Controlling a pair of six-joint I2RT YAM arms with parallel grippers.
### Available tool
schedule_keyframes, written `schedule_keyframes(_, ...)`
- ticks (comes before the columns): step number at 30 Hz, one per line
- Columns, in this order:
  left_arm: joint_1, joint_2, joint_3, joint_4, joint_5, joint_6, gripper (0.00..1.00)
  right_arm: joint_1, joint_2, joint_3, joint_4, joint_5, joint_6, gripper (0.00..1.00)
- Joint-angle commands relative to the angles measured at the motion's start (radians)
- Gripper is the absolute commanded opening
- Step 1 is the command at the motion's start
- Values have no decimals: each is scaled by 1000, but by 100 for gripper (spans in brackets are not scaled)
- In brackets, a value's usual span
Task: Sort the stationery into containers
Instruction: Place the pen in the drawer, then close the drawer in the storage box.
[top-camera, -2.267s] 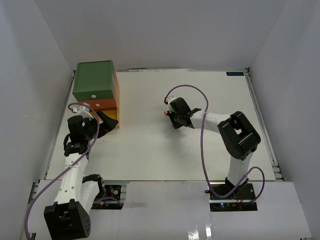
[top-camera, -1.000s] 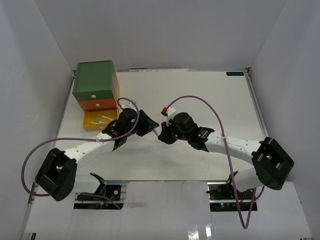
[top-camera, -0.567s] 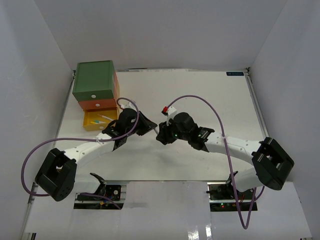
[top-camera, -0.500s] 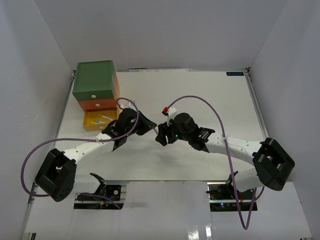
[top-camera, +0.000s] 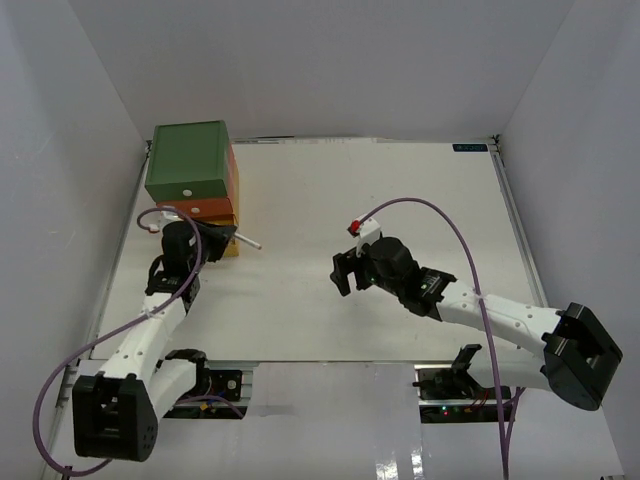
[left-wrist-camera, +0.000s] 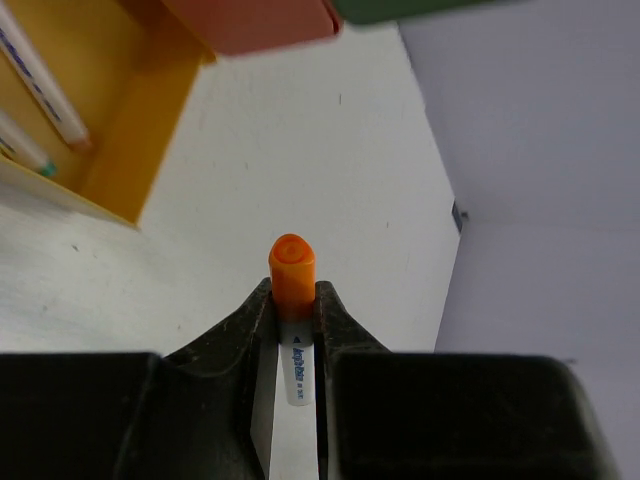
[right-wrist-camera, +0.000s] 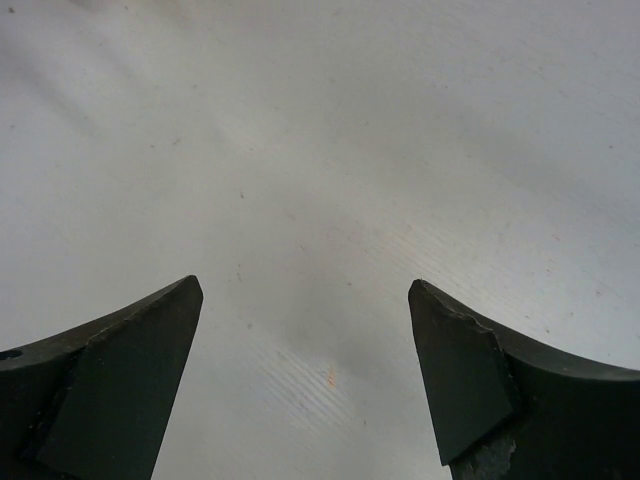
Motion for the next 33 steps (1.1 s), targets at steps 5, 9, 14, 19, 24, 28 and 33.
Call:
schedule_keyframes(5, 311, -23, -9, -14, 78, -12, 15, 2, -86, -77, 5, 163, -57, 90)
schedule_keyframes(9, 383, 50, 11, 49, 115, -37, 23, 0, -109, -121, 29, 189, -71, 90)
schedule_keyframes(14, 403, 178, 71, 77, 138, -49, 35, -1, -132, -160, 43, 189, -79, 90)
schedule_keyframes(19, 409, 244, 117, 74, 132, -41, 55, -3, -141, -176, 45, 189, -89, 90)
schedule_keyframes(24, 415, 267, 125, 74, 150, -32, 65, -4, -147, -196, 49, 179, -89, 90)
schedule_keyframes(28, 415, 223, 111, 46, 170, 40, 66, -3, -152, -204, 49, 171, -89, 90)
schedule_keyframes(33, 415, 114, 58, -72, 152, 210, 65, -4, -163, -224, 60, 166, -91, 91)
